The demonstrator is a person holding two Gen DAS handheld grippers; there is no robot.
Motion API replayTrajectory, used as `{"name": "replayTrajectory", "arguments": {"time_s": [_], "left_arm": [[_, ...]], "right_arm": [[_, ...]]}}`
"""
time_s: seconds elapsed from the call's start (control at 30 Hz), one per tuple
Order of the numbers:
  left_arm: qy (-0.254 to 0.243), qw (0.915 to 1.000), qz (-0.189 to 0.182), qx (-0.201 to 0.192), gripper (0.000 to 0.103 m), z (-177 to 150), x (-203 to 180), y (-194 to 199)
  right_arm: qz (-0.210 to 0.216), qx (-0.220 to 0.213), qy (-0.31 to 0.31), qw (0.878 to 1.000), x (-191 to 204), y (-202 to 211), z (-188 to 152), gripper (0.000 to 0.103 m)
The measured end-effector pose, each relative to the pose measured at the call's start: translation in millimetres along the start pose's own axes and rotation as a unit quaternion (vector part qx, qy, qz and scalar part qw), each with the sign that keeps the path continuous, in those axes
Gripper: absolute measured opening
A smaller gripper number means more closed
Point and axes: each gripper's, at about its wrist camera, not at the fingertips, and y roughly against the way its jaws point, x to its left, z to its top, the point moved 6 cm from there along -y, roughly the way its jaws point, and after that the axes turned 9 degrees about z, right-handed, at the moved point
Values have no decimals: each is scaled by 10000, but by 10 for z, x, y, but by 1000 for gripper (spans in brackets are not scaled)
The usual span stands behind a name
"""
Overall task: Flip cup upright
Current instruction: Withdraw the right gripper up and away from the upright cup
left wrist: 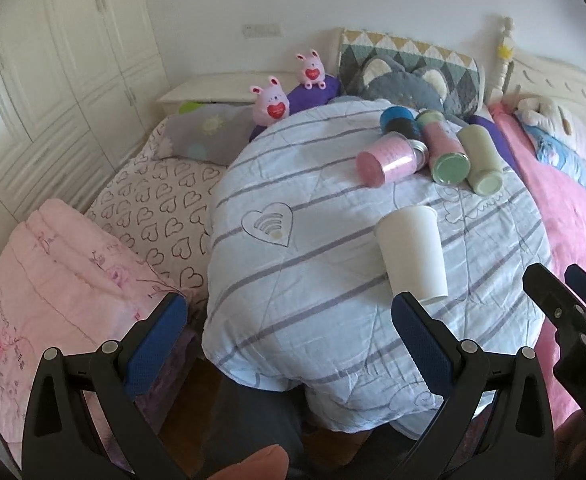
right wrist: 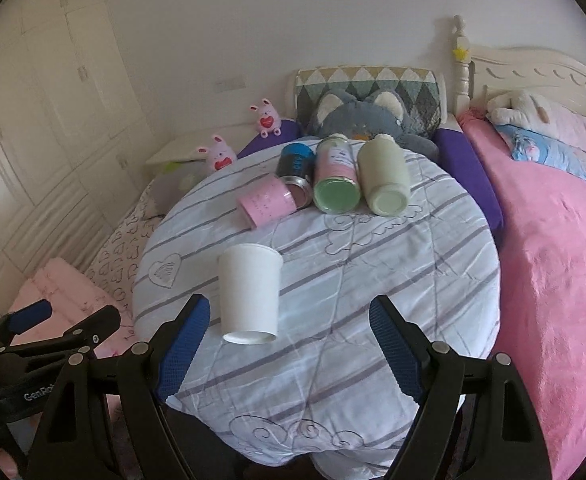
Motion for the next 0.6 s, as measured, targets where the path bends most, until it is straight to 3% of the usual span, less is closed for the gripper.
{"name": "replayTrajectory", "arguments": {"time_s": [0.3,0.6], "left_arm": [[-7,9999,-101,94,103,-31,-141,31],[14,9986,-223,477,103,42,-578,-144]], "right_arm": [[27,3,62,10000,-71,51,-16,83],[-366,-2,192,9991,-429,74,15,83]]}}
